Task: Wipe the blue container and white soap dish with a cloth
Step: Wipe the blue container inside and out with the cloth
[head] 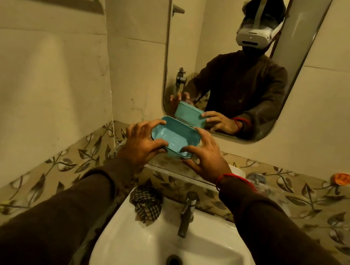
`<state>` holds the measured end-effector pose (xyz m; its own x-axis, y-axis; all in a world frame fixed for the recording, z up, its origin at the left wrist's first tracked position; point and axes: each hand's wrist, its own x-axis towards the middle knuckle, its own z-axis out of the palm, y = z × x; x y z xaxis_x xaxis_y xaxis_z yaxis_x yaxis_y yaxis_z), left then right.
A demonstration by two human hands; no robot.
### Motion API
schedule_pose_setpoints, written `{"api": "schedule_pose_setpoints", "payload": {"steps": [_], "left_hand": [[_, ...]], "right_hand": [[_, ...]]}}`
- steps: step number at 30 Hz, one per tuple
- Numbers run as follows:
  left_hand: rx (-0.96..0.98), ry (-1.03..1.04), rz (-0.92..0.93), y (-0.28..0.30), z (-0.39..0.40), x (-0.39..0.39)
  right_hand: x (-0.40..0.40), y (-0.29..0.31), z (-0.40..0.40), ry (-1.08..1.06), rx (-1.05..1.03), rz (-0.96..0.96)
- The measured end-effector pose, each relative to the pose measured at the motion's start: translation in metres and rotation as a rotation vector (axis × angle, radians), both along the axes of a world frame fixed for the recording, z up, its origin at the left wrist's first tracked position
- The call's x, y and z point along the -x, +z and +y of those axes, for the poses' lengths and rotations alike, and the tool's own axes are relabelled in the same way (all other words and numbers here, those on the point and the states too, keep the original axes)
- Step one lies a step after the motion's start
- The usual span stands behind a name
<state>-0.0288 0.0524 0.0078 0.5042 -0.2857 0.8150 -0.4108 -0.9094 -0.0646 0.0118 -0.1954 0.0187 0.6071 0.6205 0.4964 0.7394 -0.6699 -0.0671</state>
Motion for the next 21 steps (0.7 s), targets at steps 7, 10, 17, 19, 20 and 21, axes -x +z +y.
{"api": "schedule_pose_setpoints", "payload": {"steps": [7,10,17,19,20,21], "left_hand": [[1.361,-0.392,0.329,-0.036,0.019,0.037],[1.929,-0.681,0.485,-0.057,0.016,0.057],[2.173,-0.646,0.28,-0.079,0.045,0.079],[2.137,-0.538,0.307,-0.089,0.063,0.086],[2.119,-0.509,0.324,-0.094,0.068,0.089],[2.11,-0.513,0.362,-0.101,0.074,0.09]], "right_hand": [[0.043,-0.015,0.077,0.126,-0.328,0.171],[0.066,-0.031,0.115,0.138,-0.326,0.267],[0.077,-0.082,0.139,0.341,-0.297,0.369],[0.065,-0.103,0.138,0.254,-0.216,0.453],[0.058,-0.113,0.136,0.189,-0.155,0.522],[0.049,-0.125,0.135,0.133,-0.081,0.578]]}}
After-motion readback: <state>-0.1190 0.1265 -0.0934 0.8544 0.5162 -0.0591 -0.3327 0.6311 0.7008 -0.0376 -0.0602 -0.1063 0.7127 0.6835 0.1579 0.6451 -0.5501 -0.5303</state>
